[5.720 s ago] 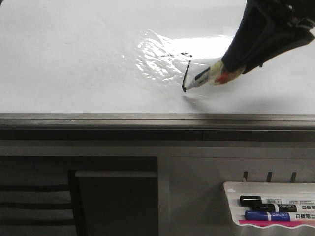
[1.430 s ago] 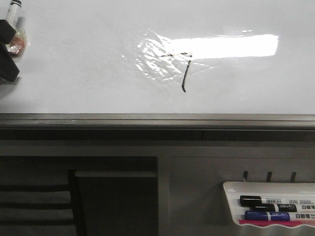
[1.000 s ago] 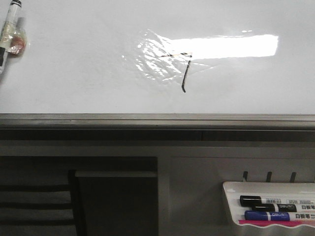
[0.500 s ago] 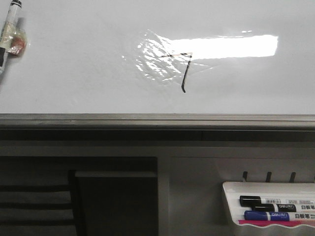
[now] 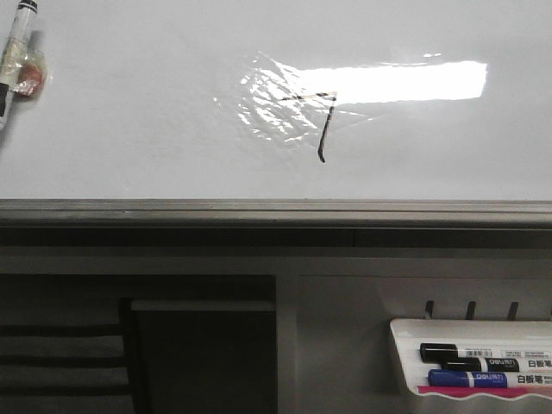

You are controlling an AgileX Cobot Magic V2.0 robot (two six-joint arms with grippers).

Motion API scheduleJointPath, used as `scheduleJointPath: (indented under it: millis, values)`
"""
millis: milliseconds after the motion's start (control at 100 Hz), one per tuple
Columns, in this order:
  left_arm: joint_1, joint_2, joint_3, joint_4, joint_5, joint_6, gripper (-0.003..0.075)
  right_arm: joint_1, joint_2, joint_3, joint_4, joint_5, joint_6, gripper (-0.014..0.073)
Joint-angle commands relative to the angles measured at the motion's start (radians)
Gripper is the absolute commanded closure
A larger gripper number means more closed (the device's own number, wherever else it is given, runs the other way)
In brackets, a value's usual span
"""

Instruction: Write number 7 on whiteboard

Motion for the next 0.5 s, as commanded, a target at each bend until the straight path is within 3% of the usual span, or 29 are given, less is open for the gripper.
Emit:
scheduleJointPath:
  millis: [0,270,490]
  values:
    - [0.002,0.000,-0.029,-0.008,-0.076,-0.011,0.0741,-0.004,0.002,-0.026,-0.005,-0.072,0.000,0.0665]
    - [0.008,-0.096,0.012,-0.005,-0.107,-0.011,0.0741,-0.004,0.002,-0.026,-0.005,-0.072,0.000,0.0665]
    - [0.075,-0.323,0.246,-0.005,-0.260,-0.011,0.0741,-0.004,0.002,-0.026,-0.005,-0.072,0.000,0.0665]
